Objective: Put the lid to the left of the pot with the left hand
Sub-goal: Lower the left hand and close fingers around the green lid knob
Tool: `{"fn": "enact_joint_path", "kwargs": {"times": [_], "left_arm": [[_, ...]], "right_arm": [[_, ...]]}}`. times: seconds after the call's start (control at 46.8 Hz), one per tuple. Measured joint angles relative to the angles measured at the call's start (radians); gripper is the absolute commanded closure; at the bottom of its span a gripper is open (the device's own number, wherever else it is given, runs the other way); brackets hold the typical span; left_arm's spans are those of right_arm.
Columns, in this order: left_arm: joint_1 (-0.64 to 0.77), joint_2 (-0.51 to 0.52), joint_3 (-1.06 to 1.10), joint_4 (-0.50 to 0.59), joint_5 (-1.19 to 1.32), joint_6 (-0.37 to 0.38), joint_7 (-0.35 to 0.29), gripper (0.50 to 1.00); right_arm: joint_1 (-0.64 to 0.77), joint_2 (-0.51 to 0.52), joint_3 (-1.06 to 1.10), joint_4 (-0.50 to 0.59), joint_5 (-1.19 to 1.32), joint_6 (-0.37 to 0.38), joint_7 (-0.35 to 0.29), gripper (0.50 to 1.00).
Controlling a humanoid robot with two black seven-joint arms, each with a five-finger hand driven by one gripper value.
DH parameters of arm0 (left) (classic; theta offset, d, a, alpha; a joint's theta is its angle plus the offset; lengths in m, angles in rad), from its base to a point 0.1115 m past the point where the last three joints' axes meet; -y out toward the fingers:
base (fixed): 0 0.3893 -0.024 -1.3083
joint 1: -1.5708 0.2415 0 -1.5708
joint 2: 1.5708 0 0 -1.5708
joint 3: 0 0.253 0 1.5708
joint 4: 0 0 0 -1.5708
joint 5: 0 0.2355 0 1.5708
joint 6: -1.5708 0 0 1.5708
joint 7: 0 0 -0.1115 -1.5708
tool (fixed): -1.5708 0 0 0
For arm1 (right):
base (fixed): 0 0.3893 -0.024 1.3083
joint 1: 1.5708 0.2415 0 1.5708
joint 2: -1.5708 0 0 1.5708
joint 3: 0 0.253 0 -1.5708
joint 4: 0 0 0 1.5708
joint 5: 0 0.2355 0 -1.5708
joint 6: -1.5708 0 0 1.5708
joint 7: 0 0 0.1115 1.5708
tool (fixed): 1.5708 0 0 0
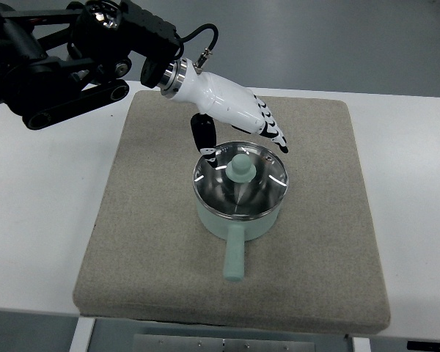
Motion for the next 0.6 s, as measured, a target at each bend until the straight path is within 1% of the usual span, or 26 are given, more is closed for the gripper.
{"fn": "enact_joint_path", "kwargs": {"times": [0.086, 0.428, 0.535, 0.556, 0.599], "left_arm": [[0.008, 0.002, 0.001, 0.0, 0.0, 0.01, 0.0, 0.514], [0.01, 0.002, 0.009, -0.002, 0.001, 0.006, 0.0, 0.514], [0.01, 0.0, 0.009, -0.003, 0.002, 0.004, 0.0, 0.534], [0.01, 0.0, 0.009, -0.003, 0.002, 0.004, 0.0, 0.544], [0.009, 0.0, 0.01, -0.004, 0.002, 0.002, 0.0, 0.585]], "right_arm": [[0.0, 0.0, 0.0, 0.0, 0.0, 0.0, 0.0, 0.576], [0.0, 0.0, 0.0, 0.0, 0.0, 0.0, 0.0, 0.576], [0.0, 0.0, 0.0, 0.0, 0.0, 0.0, 0.0, 0.576], [0.0, 0.0, 0.0, 0.0, 0.0, 0.0, 0.0, 0.576], [0.0, 0.0, 0.0, 0.0, 0.0, 0.0, 0.0, 0.576]]}}
